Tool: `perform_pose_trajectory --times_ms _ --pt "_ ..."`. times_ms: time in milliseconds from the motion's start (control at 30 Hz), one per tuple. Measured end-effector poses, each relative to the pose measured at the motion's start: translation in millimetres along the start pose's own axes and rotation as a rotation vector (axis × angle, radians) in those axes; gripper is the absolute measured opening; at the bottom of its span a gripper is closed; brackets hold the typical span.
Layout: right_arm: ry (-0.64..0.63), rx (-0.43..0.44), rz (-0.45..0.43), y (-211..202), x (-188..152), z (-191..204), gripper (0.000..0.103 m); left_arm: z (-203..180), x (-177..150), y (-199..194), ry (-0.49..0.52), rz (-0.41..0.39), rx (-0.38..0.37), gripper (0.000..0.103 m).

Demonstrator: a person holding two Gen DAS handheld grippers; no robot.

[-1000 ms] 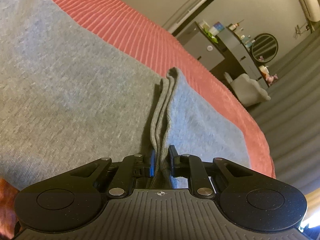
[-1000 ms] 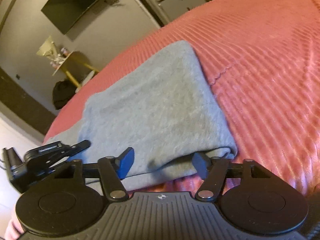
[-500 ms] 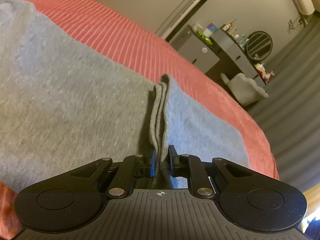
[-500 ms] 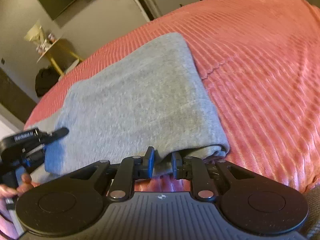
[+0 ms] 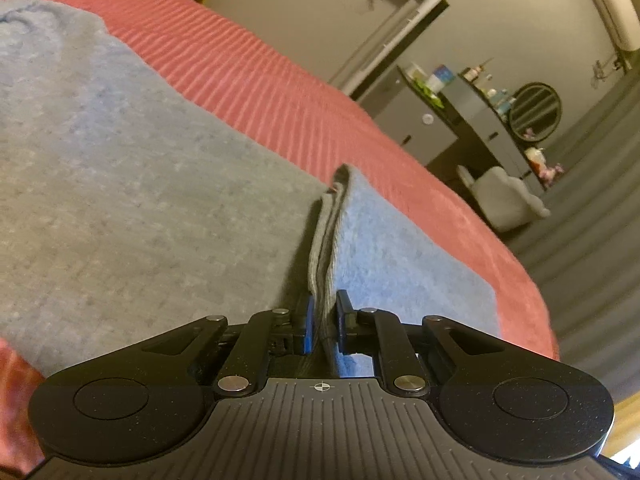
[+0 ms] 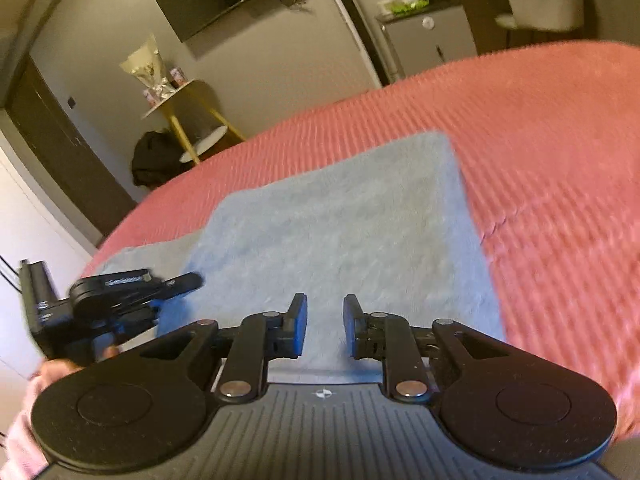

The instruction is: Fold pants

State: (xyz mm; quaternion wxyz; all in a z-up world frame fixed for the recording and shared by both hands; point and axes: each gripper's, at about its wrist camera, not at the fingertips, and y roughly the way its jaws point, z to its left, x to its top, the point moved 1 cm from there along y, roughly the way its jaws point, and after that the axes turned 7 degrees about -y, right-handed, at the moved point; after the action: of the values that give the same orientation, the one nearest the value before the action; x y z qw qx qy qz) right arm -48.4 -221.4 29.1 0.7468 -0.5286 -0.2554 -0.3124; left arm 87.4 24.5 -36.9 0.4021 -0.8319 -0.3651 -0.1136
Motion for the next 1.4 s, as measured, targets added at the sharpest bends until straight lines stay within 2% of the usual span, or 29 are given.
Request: perform_pose_trajectory --times_ms 100,167,200,267,300,333,367,400,433,500,533,567,700,767,800,833,867,900,967,1067,1100,1133,1167,1233,1267,1333,1400 --pt "-0.034 -0.092 0.036 22.0 2.1 -7.5 0.022 -4.6 -0.9 -4.4 0.04 -0.032 0.029 0.011" --pt "-0.029 -0.124 0.063 37.8 -1.8 -18.2 0.022 -5.8 -2.9 -6.1 0.065 -0.047 0.047 0.009" --pt "-0.009 -0.139 0.079 47.0 -6.5 -26.8 0.022 -5.8 -3.4 -6.0 0.072 -0.056 0.06 0.004" --pt "0.026 -0.122 0.08 55.6 -16.9 -39.7 0.022 -1.6 -1.1 -2.6 0.057 -0.045 0.061 0.005" --pt "0.058 -0.112 0.074 58.3 -19.1 -45.3 0.023 2.9 0.1 0.0 0.029 -0.029 0.051 0.008" --pt "0.076 -0.102 0.063 58.8 -17.2 -48.2 0.027 6.3 1.5 3.4 0.003 -0.015 0.041 0.016" --pt "0.077 -0.086 0.051 59.4 -16.1 -49.5 0.035 9.4 3.2 6.9 -0.02 -0.005 0.03 0.023" --pt "0.077 -0.073 0.046 60.3 -16.1 -49.5 0.038 11.1 4.9 10.4 -0.037 -0.005 0.022 0.025" --pt "0.07 -0.067 0.044 61.6 -16.5 -48.5 0.043 11.1 6.7 13.3 -0.041 -0.011 0.013 0.028" --pt "0.029 -0.064 0.037 64.0 -18.6 -43.5 0.052 7.6 9.5 17.9 -0.03 -0.02 -0.015 0.043" --pt "0.012 -0.06 0.037 64.8 -19.0 -40.3 0.06 5.5 10.1 21.3 -0.021 -0.021 -0.029 0.052" --pt "-0.006 -0.051 0.037 65.9 -19.2 -37.4 0.068 3.1 10.6 25.5 -0.011 -0.015 -0.036 0.052" --pt "-0.057 -0.054 0.035 68.6 -19.7 -24.5 0.078 -4.7 15.0 51.6 0.022 0.065 -0.072 0.052" --pt "-0.057 -0.05 0.033 70.1 -19.9 -22.9 0.08 -4.1 16.6 59.9 0.012 0.062 -0.08 0.051" --pt "-0.053 -0.048 0.031 70.1 -20.3 -23.6 0.08 -2.1 17.5 62.8 -0.009 0.056 -0.097 0.048" --pt "-0.05 -0.046 0.03 69.6 -19.9 -23.7 0.08 -0.3 19.0 64.1 -0.029 0.047 -0.108 0.033" --pt "-0.045 -0.044 0.029 69.5 -20.1 -24.6 0.08 1.7 20.7 64.8 -0.044 0.045 -0.123 0.023" --pt "-0.042 -0.043 0.027 63.9 -21.1 -24.4 0.08 3.9 21.1 62.7 -0.057 0.035 -0.154 0.022" --pt "-0.042 -0.045 0.026 64.1 -18.9 -23.3 0.08 -1.6 17.5 48.3 -0.02 -0.059 -0.231 0.018" --pt "-0.035 -0.043 0.023 65.4 -18.4 -24.4 0.08 -24.8 7.5 21.1 0.174 -0.183 -0.315 0.018" --pt "-0.029 -0.041 0.021 65.3 -18.4 -25.2 0.08 -29.6 3.2 16.6 0.227 -0.208 -0.311 0.019" --pt "-0.025 -0.039 0.019 65.2 -18.8 -26.2 0.08 -32.4 0.7 16.9 0.26 -0.212 -0.263 0.022" --pt "-0.022 -0.037 0.018 64.7 -19.0 -26.7 0.08 -32.3 0.6 22.0 0.263 -0.198 -0.175 0.028" --pt "-0.021 -0.036 0.018 65.0 -19.3 -26.2 0.08 -17.4 6.3 40.7 0.18 -0.13 0.034 0.028" --pt "-0.021 -0.036 0.018 65.4 -19.1 -26.4 0.08 -5.9 10.7 47.4 0.11 -0.097 0.1 0.04" --pt "-0.02 -0.032 0.017 64.7 -19.5 -26.2 0.081 16.3 19.8 41.1 -0.083 -0.081 0.026 0.04" --pt "-0.017 -0.028 0.016 63.9 -19.6 -27.5 0.081 24.0 25.0 24.0 -0.161 -0.129 0.036 0.05"
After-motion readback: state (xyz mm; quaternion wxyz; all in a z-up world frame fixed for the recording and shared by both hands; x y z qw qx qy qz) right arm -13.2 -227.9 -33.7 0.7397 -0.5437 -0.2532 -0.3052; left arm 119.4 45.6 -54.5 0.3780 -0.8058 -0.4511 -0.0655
